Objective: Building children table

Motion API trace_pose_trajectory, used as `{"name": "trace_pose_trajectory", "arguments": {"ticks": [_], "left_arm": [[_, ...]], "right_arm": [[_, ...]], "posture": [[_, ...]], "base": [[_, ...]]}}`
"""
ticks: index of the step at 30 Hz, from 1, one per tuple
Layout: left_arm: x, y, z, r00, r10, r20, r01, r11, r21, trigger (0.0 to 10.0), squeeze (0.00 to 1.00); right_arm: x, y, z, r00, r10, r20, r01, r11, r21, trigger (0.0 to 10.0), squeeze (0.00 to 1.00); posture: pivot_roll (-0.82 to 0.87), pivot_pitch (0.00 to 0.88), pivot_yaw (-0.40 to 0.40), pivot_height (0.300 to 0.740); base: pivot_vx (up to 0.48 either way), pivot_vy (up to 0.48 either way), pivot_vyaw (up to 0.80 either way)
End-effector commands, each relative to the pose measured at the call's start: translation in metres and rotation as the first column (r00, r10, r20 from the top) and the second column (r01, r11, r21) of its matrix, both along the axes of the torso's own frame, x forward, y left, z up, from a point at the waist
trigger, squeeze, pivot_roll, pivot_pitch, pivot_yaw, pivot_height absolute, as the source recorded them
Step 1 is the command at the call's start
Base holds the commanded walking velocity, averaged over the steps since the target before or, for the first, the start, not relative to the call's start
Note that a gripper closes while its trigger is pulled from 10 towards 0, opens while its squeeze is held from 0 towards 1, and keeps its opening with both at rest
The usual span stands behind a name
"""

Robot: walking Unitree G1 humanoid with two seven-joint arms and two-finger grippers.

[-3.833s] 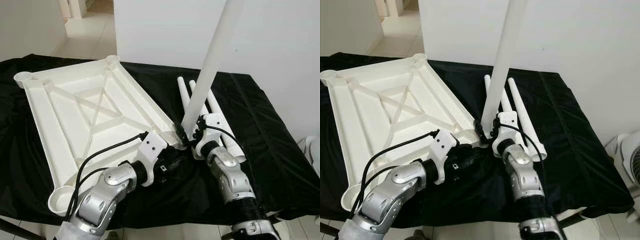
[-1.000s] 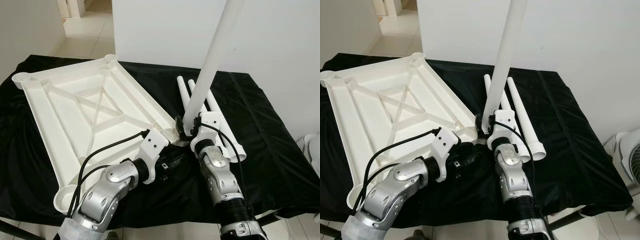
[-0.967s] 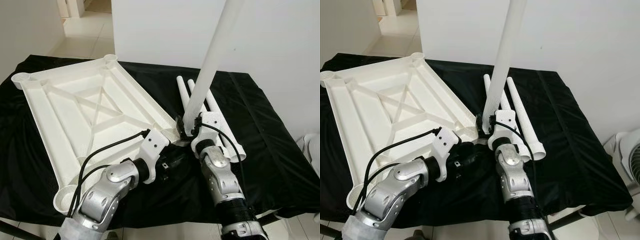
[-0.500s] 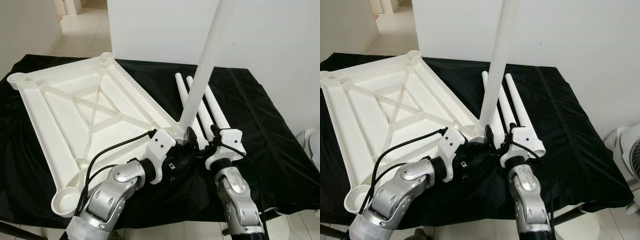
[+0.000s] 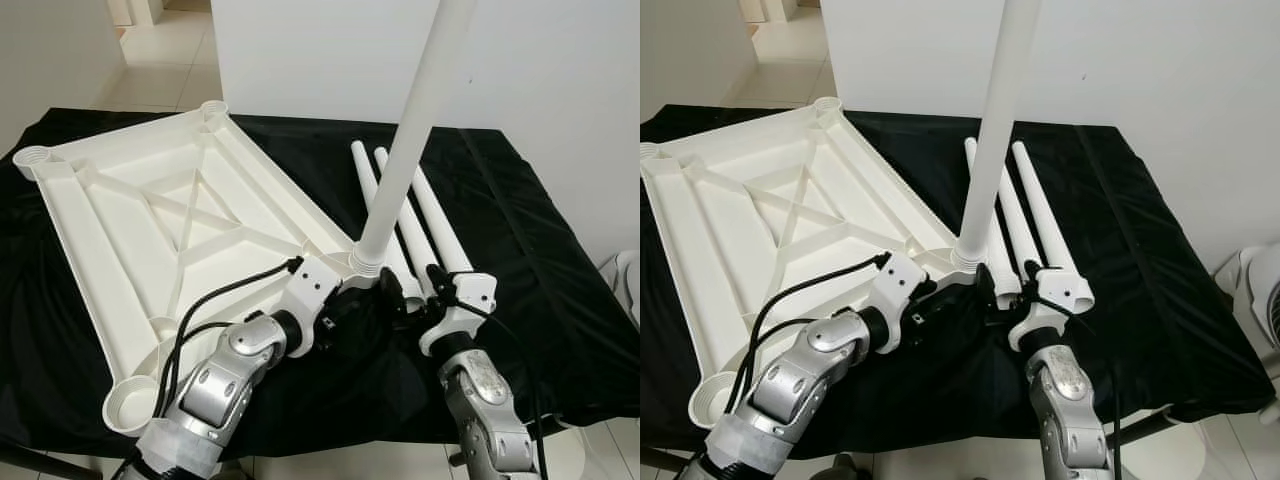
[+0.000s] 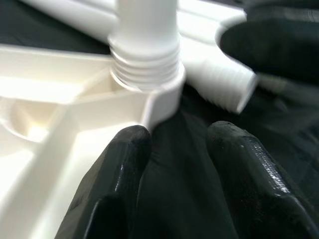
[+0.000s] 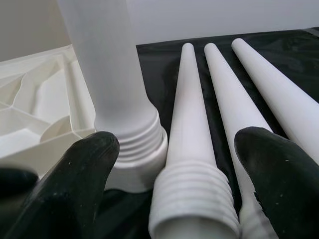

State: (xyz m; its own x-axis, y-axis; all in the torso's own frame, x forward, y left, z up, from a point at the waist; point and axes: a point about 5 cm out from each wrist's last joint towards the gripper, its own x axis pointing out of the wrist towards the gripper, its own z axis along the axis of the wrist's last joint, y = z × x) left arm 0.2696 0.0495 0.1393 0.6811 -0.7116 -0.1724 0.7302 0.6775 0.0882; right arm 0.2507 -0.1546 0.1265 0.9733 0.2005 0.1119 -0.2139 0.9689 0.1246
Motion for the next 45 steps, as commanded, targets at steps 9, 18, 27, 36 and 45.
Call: {"name": "trace_pose_trajectory", "arguments": {"ticks": [9, 18, 27, 36, 45], "left_arm": [[-0.011, 0.002, 0.011, 0.994, -0.1, 0.039, 0.104, 0.99, -0.098, 10.0, 1.0], [-0.021, 0.017, 0.0, 0.993, -0.116, 0.018, 0.116, 0.993, 0.032, 10.0, 0.0], [-0.02, 0.031, -0.028, 0.995, -0.033, -0.09, 0.048, 0.984, 0.171, 10.0, 0.0], [-0.005, 0.035, -0.034, 0.99, 0.091, -0.11, -0.066, 0.975, 0.213, 10.0, 0.0], [0.009, 0.034, -0.026, 0.978, 0.197, -0.075, -0.182, 0.969, 0.167, 10.0, 0.0]], "right_arm": [[-0.002, -0.002, 0.003, 1.0, 0.016, 0.012, -0.016, 1.0, -0.004, 10.0, 1.0], [-0.001, -0.003, 0.0, 1.0, 0.009, -0.001, -0.009, 1.0, -0.004, 10.0, 0.0], [0.003, -0.002, 0.001, 1.0, 0.019, -0.003, -0.02, 1.0, -0.018, 10.0, 0.0], [0.007, -0.001, 0.002, 1.0, 0.016, 0.004, -0.016, 1.0, -0.02, 10.0, 0.0], [0.008, -0.001, 0.004, 1.0, -0.003, 0.012, 0.003, 1.0, -0.017, 10.0, 0.0]], "posture": [[0.06, 0.005, -0.016, 0.74], [0.06, 0.0, -0.015, 0.74], [0.07, 0.0, -0.022, 0.74], [0.05, 0.0, -0.014, 0.74], [0.04, 0.0, -0.008, 0.74]], "base": [[0.0, 0.0, 0.0], [0.0, 0.0, 0.0], [0.0, 0.0, 0.0], [0.0, 0.0, 0.0], [0.0, 0.0, 0.0]]}}
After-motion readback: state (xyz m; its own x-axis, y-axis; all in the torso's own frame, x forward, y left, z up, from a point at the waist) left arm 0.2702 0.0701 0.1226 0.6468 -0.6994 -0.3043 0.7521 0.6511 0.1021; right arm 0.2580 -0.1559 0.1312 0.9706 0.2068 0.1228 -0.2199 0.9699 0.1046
